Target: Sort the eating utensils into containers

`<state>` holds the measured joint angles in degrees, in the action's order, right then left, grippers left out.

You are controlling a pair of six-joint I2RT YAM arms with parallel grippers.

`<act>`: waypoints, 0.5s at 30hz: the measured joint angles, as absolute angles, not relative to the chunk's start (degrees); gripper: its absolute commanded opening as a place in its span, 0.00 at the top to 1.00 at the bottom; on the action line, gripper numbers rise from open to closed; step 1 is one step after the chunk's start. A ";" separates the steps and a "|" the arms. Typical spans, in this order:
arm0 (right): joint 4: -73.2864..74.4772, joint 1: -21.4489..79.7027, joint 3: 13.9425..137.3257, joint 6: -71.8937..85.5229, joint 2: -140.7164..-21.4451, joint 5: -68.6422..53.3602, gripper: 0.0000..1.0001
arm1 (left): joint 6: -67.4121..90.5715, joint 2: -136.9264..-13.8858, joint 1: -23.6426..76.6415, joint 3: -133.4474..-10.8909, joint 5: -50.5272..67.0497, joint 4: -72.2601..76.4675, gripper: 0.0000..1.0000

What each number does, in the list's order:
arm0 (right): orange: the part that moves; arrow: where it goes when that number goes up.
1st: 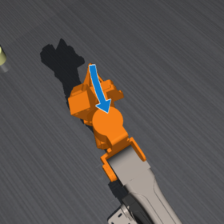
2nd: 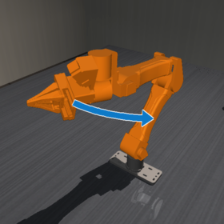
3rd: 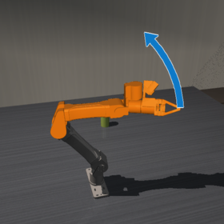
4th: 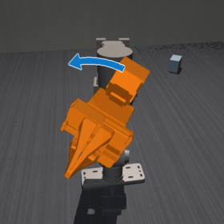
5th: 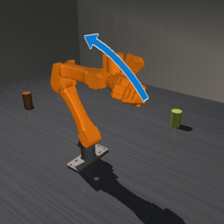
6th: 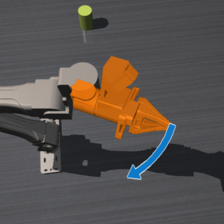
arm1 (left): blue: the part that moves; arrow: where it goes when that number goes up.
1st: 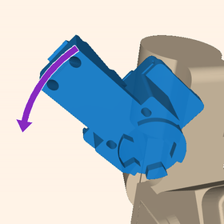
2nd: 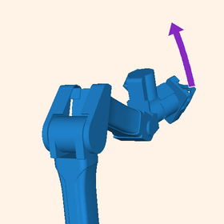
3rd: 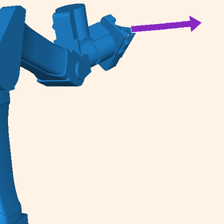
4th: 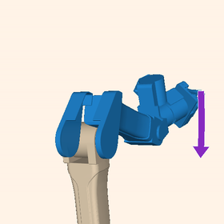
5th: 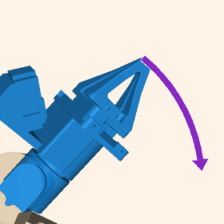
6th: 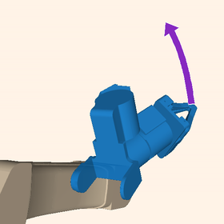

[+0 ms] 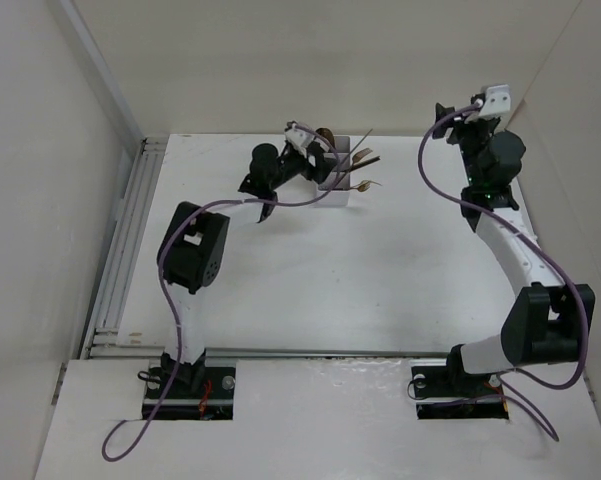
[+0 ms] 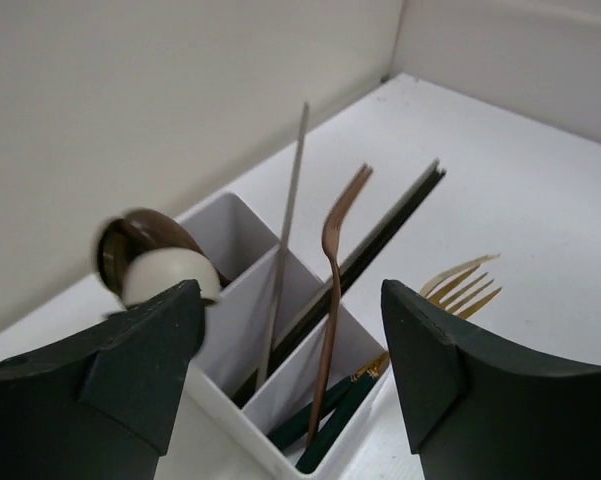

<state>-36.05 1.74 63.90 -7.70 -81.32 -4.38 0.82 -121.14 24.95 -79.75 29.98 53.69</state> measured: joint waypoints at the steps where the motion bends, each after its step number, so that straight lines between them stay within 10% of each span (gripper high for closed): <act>1: -33.63 1.52 65.58 -7.49 -81.38 -3.90 0.13 | 1.02 -118.76 24.40 -79.00 29.71 53.08 0.29; 3: -28.42 0.82 69.73 -6.70 -81.82 -3.03 0.01 | 1.37 -113.45 23.16 -77.89 28.23 50.72 0.24; 15: 4.36 -9.32 77.01 3.86 -82.26 -1.61 0.01 | 1.19 -83.70 4.67 -71.92 0.82 18.33 0.17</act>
<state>4.36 -9.32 77.01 3.86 -82.26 -1.61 1.19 -83.70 4.67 -71.92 0.82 18.33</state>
